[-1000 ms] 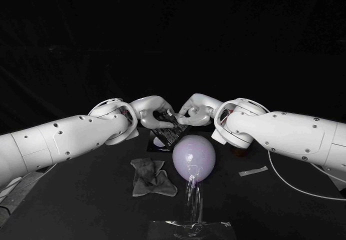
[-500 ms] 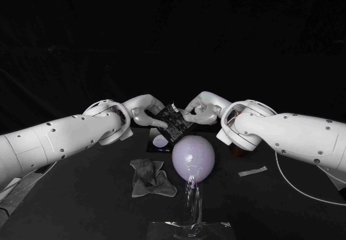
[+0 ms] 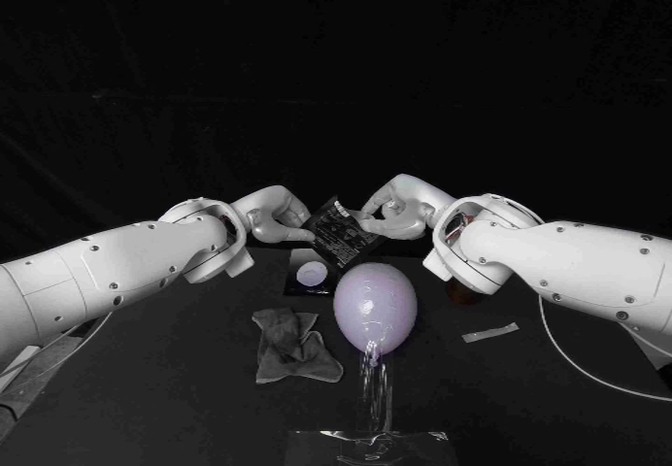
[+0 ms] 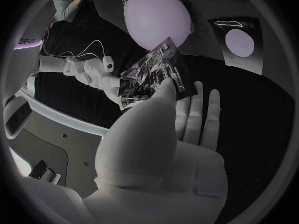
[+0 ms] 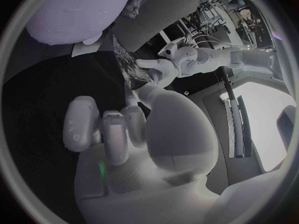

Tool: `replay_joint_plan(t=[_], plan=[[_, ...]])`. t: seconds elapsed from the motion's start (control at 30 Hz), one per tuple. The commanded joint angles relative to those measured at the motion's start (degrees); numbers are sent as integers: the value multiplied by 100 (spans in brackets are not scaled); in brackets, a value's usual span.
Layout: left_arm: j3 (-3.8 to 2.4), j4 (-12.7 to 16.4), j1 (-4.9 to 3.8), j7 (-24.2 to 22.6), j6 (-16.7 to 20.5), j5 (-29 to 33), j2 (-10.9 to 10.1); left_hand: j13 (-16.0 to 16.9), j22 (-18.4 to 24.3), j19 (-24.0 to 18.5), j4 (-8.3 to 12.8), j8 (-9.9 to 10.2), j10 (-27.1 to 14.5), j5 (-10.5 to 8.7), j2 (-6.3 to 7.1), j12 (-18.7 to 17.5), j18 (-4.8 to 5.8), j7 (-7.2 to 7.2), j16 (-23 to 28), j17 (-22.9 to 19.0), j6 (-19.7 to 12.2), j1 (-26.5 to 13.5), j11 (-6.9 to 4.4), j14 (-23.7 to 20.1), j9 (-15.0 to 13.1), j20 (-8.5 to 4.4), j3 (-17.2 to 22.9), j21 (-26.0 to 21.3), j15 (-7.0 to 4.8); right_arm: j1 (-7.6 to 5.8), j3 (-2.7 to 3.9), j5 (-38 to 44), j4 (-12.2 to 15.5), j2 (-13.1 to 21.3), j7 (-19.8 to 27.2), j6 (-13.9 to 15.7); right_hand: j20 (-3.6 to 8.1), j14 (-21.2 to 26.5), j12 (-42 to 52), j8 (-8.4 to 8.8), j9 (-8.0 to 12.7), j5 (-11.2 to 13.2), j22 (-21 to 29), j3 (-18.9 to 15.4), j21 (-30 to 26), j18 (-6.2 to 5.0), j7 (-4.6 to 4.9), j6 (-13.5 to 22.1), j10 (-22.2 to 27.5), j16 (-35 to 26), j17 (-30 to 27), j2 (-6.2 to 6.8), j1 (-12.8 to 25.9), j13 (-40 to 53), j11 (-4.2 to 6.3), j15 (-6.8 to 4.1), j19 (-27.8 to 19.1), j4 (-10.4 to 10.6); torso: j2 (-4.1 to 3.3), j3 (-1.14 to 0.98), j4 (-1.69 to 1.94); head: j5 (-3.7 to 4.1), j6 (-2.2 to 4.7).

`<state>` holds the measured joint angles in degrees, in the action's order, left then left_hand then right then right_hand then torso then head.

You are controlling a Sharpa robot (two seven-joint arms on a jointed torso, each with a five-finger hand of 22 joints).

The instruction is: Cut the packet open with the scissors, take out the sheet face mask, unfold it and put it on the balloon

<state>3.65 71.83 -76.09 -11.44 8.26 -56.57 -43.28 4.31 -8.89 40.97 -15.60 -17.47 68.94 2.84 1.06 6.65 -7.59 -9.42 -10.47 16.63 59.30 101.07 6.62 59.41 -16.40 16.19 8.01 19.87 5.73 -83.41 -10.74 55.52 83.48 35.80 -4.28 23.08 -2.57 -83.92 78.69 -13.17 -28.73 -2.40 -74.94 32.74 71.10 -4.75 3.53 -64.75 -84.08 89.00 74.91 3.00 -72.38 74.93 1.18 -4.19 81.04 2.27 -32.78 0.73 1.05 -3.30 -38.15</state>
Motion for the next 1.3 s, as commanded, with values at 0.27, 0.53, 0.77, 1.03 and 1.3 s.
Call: replay_joint_plan(t=[0.27, 0.53, 0.77, 1.03, 1.3], plan=[[-1, 0, 17, -185, -253, 193, 48, -39, -98, 126, -67, -173, 292, -12, 17, -30, -178, 63, -84, 45, 20, -2, -90, 203, -150, -17, 618, 189, -83, -1, 4, 97, 0, -34, 105, -184, 40, -537, -69, -340, -351, -39, -788, 25, -58, 67, -65, 10, -265, 5, 1153, -55, 39, 701, 21, -37, -50, -22, 2, 0, -3, -6, 10], [0, 32, 22, -377, 1, 256, 53, -41, -187, 139, -43, -244, 362, -9, 109, -87, -205, 82, -83, 56, -25, -103, -103, 233, -226, -35, 982, 334, -89, -2, 4, 527, -154, -155, 55, -301, -23, -471, -686, -1, -236, -37, -660, -230, -454, 10, 195, 705, -8, -85, 873, 280, 419, 331, -190, 119, -257, 123, 3, 2, 2, 18, 35], [0, 98, 23, -505, 235, -91, 24, -33, -330, 33, 48, -301, 386, -8, 260, -147, -186, 61, -60, 63, -85, -231, -85, 218, -292, -58, 1448, 535, -80, -4, 4, 1174, -332, -261, -101, -561, -101, -465, -804, 128, -172, -40, -637, -376, -550, 0, 292, 839, 74, -92, 867, 491, 433, 275, -281, 206, -309, 98, -3, 2, 7, 24, 42], [0, 123, 23, -551, 372, -264, 22, -18, -518, -132, 221, -374, 419, -12, 409, -180, -153, 51, -58, 87, -128, -486, -79, 226, -367, -76, 1896, 792, -79, -8, 4, 1718, -426, -361, -281, -830, -159, -471, -827, 210, -118, -54, -630, -530, -600, -12, 340, 862, 109, -82, 906, 716, 463, 272, -328, 253, -331, 84, 0, 4, 3, 26, 43], [0, 130, 23, -578, 421, -293, 43, -7, -645, -250, 365, -422, 438, -11, 463, -191, -135, 50, -62, 109, -156, -678, -80, 228, -417, -80, 2127, 963, -81, -12, 3, 2259, -489, -486, -525, -943, -185, -517, -697, 215, -96, -39, -658, -707, -551, -12, 323, 764, 62, -22, 1096, 895, 553, 356, -321, 253, -297, 129, 2, 1, 8, 46, 35]])
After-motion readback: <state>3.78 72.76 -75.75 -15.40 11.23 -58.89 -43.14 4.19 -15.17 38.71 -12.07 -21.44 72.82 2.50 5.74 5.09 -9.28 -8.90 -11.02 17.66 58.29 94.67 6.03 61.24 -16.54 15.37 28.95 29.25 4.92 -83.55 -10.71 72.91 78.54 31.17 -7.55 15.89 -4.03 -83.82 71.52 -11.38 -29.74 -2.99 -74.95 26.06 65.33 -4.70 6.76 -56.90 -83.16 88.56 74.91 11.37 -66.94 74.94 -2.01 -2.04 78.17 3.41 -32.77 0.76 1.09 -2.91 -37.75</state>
